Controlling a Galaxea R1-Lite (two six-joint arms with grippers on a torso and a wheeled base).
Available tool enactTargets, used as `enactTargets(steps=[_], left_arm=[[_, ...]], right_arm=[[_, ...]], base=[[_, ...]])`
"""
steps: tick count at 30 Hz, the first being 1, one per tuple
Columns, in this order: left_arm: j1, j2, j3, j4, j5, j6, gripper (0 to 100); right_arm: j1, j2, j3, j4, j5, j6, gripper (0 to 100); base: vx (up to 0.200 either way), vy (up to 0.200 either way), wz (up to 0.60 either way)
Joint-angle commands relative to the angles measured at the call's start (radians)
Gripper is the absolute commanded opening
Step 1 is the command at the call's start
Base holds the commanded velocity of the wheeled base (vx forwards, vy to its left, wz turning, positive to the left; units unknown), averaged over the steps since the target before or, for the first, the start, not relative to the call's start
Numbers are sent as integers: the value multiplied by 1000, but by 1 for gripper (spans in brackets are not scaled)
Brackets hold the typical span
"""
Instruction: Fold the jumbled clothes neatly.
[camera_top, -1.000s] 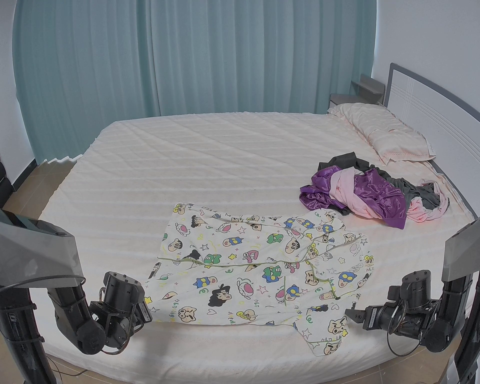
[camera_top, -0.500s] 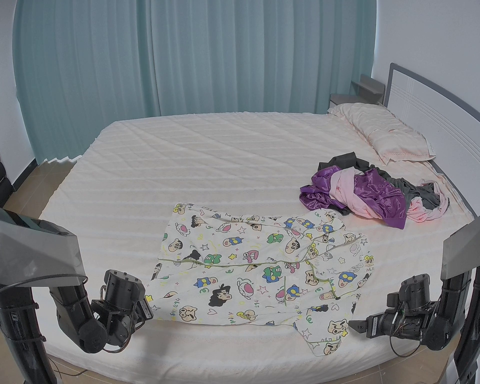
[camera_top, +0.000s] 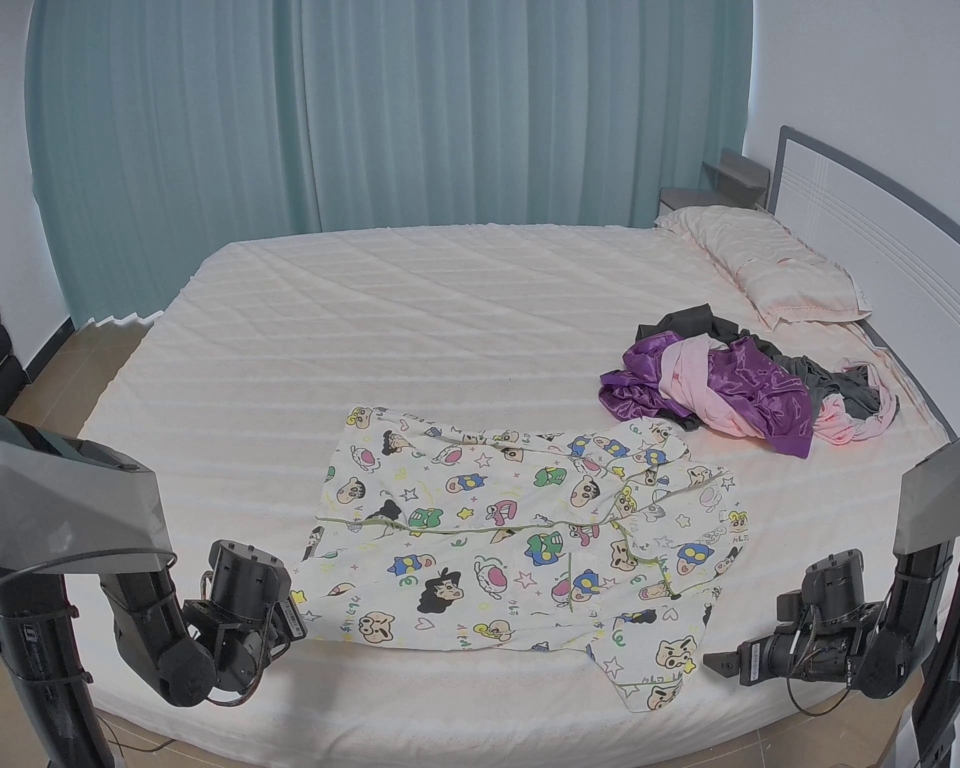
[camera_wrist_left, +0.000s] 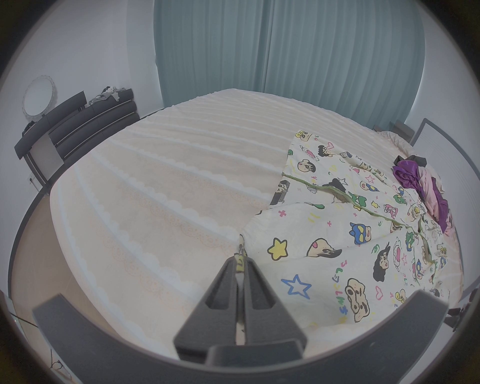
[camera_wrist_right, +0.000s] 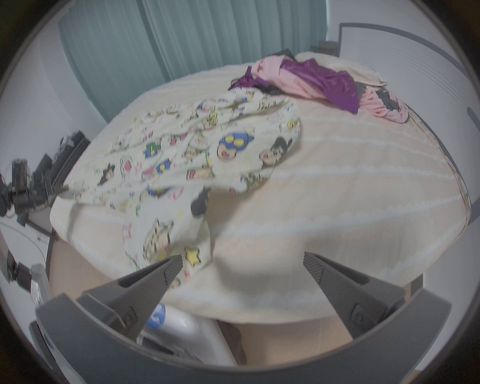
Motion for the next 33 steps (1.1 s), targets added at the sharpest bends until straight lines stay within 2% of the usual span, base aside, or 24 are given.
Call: enactTargets(steps=[1, 12, 13, 18, 24, 31, 32, 33], left_arm=[[0, 2, 0, -1, 2, 1, 0], [0, 2, 0, -1, 2, 1, 0], [0, 2, 2, -1, 2, 2, 0], [0, 0, 11, -1, 4, -1, 0], [0, 0, 9, -1, 4, 1, 0], [0, 0, 11, -1, 4, -2, 0], [0, 0, 11, -1, 4, -2, 0], [0, 0, 11, -1, 4, -4, 0]], right_arm=[[5, 8, 17, 52, 0, -40, 100], [34, 110, -21, -55, 3, -46, 100], [57, 152, -49, -69, 2, -43, 100], [85, 212, -98, -71, 2, -40, 100], [94, 215, -128, -71, 0, -40, 100], [141, 218, -158, -63, 0, -39, 100], [143, 218, -159, -63, 0, -39, 0], [143, 218, -158, -62, 0, -40, 0]], base=[[0, 0, 0], [0, 0, 0], [0, 0, 0], [0, 0, 0], [0, 0, 0], [0, 0, 0], [0, 0, 0], [0, 0, 0]])
